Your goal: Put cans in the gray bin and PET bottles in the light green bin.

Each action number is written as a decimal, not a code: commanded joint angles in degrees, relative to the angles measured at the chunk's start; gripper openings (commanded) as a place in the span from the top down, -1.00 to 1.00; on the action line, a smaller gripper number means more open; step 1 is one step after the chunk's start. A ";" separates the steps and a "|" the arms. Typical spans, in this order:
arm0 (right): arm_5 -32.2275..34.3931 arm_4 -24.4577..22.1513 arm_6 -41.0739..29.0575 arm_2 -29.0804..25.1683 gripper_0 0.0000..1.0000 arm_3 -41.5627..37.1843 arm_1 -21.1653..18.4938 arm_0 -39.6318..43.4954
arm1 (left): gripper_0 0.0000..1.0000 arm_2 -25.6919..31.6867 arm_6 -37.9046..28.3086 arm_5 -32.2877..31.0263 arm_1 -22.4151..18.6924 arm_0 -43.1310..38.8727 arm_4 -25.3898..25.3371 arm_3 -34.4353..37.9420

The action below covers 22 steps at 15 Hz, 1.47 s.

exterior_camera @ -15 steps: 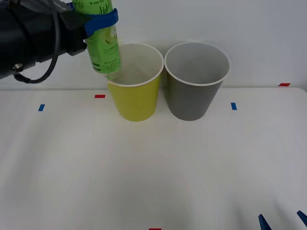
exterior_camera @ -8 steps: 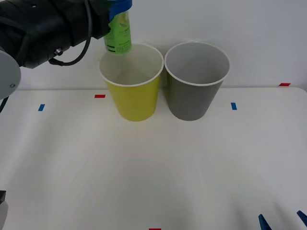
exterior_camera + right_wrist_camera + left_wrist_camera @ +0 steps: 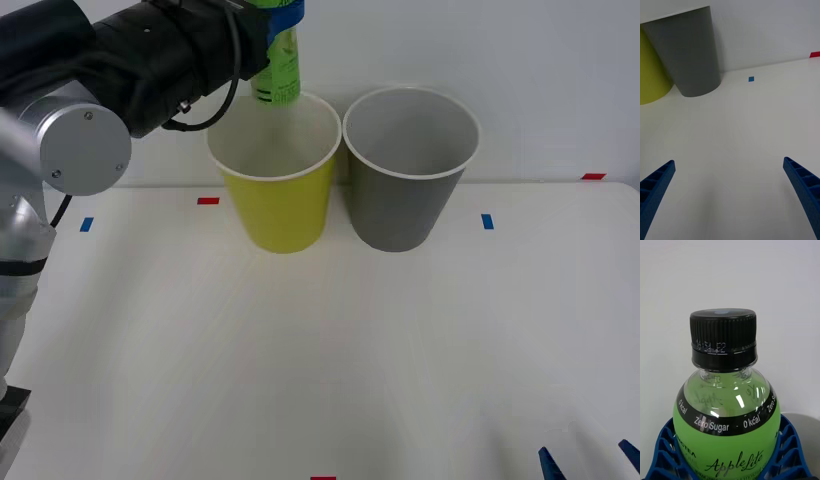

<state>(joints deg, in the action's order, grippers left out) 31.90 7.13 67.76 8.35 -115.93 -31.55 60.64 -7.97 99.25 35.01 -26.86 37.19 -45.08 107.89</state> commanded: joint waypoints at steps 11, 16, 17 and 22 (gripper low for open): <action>0.00 -0.01 0.00 0.00 -1.00 0.00 0.00 0.00 | -1.00 -0.91 0.50 -1.18 -0.39 0.07 1.93 -0.84; 0.00 -0.01 0.00 0.00 -1.00 0.00 0.00 0.00 | -1.00 -0.91 0.15 -1.61 -0.56 0.07 2.89 -0.84; 0.00 -0.01 0.00 0.00 -1.00 0.00 0.00 0.00 | -1.00 -0.91 0.15 -1.61 -0.56 0.07 3.07 -0.84; 0.00 -0.01 0.00 0.00 -1.00 0.00 0.00 0.00 | -1.00 -0.91 -0.11 -1.61 -0.56 0.16 3.07 -0.84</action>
<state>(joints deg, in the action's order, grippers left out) 31.90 7.12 67.76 8.35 -115.93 -31.55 60.64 -8.88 99.18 33.35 -27.42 37.28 -42.01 107.03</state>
